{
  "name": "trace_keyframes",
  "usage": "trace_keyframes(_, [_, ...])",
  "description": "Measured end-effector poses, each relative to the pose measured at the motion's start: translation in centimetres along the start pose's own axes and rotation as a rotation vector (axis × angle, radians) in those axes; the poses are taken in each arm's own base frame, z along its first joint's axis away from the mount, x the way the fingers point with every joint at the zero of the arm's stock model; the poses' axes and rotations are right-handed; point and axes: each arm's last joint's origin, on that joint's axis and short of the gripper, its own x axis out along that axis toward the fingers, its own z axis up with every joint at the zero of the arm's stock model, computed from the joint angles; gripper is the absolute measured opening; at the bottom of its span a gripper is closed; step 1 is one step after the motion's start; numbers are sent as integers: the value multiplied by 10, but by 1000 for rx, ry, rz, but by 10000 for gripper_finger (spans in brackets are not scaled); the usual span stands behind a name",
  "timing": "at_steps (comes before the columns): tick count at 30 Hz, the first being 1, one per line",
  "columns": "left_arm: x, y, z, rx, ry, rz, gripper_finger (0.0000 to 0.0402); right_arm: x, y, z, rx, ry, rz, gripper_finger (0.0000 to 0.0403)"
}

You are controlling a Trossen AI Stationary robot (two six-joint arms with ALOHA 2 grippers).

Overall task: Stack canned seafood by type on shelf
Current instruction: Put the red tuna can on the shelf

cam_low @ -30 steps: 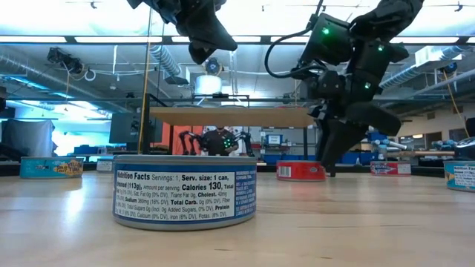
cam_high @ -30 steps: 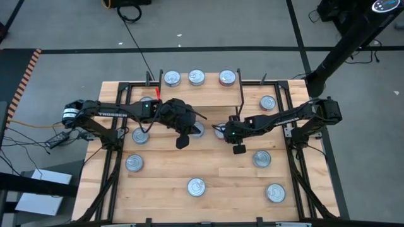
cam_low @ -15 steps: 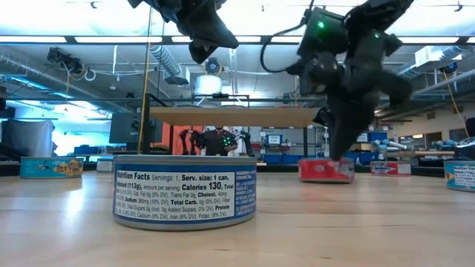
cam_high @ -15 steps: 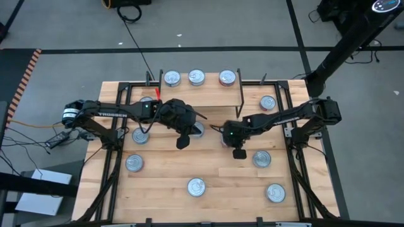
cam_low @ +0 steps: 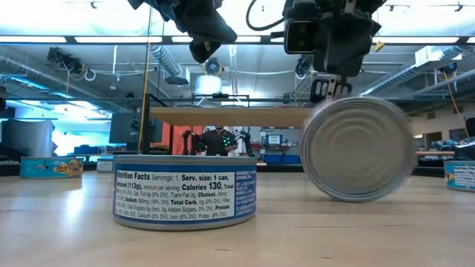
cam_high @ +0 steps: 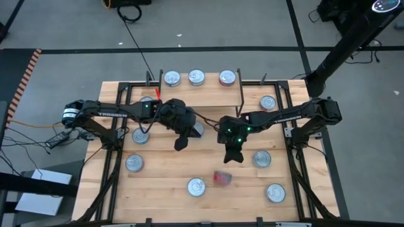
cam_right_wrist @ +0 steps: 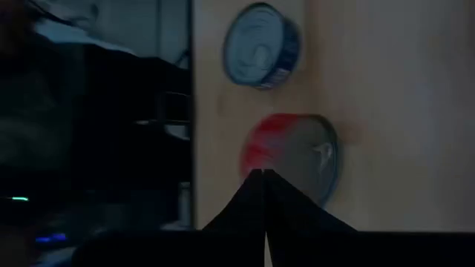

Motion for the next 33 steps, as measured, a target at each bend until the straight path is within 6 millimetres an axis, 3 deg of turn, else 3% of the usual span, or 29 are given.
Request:
trace_keyframes(9, [0, -1, 0, -2, 4, -24, 2, 8, -10, 3, 40, -27, -87, 12])
trace_keyframes(12, [0, -2, -1, -1, 10, -28, 2, 7, -3, 2, 62, -43, -92, 27])
trace_keyframes(16, [1, -4, -2, -2, 24, -35, 2, 16, 20, -8, 55, -49, -103, 61])
trace_keyframes(20, [2, -10, -3, -3, 26, -49, 2, 43, 48, -20, 32, -85, -98, 81])
trace_keyframes(24, [5, -19, -4, 17, 28, -37, 2, 78, 72, -29, 50, -202, -79, 66])
trace_keyframes(28, [7, -29, -5, 39, 32, -31, 1, 109, 75, -36, 178, -295, -129, 49])
trace_keyframes(33, [9, -39, -8, 56, 53, -55, 1, 148, 71, -36, 250, -257, -183, 75])
